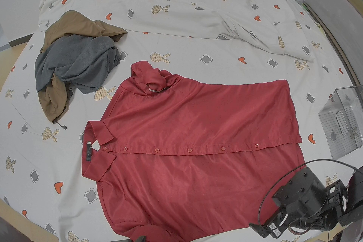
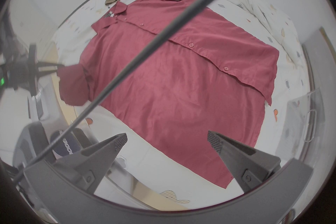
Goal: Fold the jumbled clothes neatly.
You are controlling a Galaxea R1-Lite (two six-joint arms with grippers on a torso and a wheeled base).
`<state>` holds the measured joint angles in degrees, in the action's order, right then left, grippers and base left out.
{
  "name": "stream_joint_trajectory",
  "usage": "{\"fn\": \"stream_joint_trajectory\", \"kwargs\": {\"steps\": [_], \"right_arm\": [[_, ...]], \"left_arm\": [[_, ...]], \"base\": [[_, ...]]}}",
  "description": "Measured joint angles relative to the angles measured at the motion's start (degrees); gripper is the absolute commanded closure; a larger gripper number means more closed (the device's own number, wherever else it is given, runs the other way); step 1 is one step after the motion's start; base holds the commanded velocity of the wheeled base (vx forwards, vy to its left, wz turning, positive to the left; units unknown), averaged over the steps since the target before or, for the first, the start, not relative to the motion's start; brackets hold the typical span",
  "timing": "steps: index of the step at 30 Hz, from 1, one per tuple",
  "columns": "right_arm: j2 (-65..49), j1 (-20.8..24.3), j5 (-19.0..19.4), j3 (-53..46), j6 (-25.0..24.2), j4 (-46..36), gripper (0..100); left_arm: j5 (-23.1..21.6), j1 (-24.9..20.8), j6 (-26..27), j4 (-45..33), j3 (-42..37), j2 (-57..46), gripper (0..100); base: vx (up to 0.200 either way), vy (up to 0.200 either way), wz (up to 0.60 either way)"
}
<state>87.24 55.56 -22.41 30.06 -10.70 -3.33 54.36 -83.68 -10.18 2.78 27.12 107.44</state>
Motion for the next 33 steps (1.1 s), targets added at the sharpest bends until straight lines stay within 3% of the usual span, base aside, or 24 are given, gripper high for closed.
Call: {"fn": "stream_joint_trajectory", "kwargs": {"steps": [7,14,23,33], "right_arm": [[3.5,4.61,-10.57,-2.62,0.88,0.54,0],[7.3,7.11,-12.57,-6.89,0.74,6.94,0],[17.64,10.39,-19.8,-14.8,-2.35,25.47,0],[20.85,9.51,-21.3,-17.3,-2.34,26.89,0]], "left_arm": [[-0.11,3.88,0.26,-0.21,0.6,-5.67,100],[-0.13,7.05,0.57,-0.27,0.95,-9.23,100],[-0.13,8.07,0.61,-0.29,0.88,-10.69,100],[-0.15,9.06,0.63,-0.43,-0.12,-12.09,100]], "base": [[0.0,0.0,0.0],[0.0,0.0,0.0],[0.0,0.0,0.0],[0.0,0.0,0.0]]}}
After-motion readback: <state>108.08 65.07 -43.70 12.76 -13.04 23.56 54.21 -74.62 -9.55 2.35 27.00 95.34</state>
